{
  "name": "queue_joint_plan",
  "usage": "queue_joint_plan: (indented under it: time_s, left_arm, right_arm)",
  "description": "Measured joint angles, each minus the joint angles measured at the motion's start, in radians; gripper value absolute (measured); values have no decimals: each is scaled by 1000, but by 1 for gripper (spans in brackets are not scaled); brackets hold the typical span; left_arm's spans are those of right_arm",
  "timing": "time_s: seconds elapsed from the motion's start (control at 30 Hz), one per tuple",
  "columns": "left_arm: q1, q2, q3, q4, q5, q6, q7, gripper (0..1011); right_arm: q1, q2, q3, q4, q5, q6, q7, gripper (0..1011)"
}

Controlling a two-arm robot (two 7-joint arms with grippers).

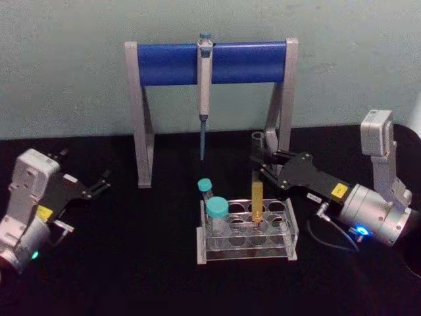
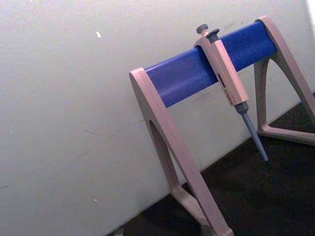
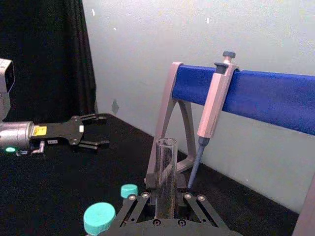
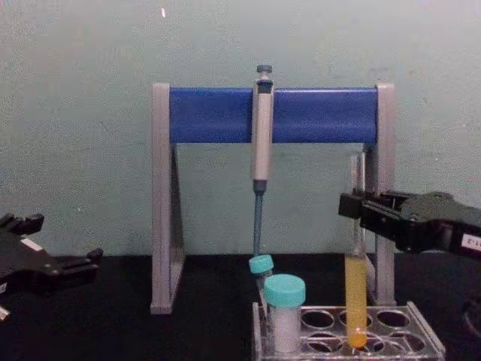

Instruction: Pick up the test tube from the test tube rack, shake it, then place it back into the test tube rack.

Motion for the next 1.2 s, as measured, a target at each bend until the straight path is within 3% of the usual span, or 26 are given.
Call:
queue_joint_plan:
  time_s: [1.2]
  left_arm:
    - [0,0,0,0,0,0,0,1001]
  right_arm:
    - [16,-13,-23,50,-31,5,15,229]
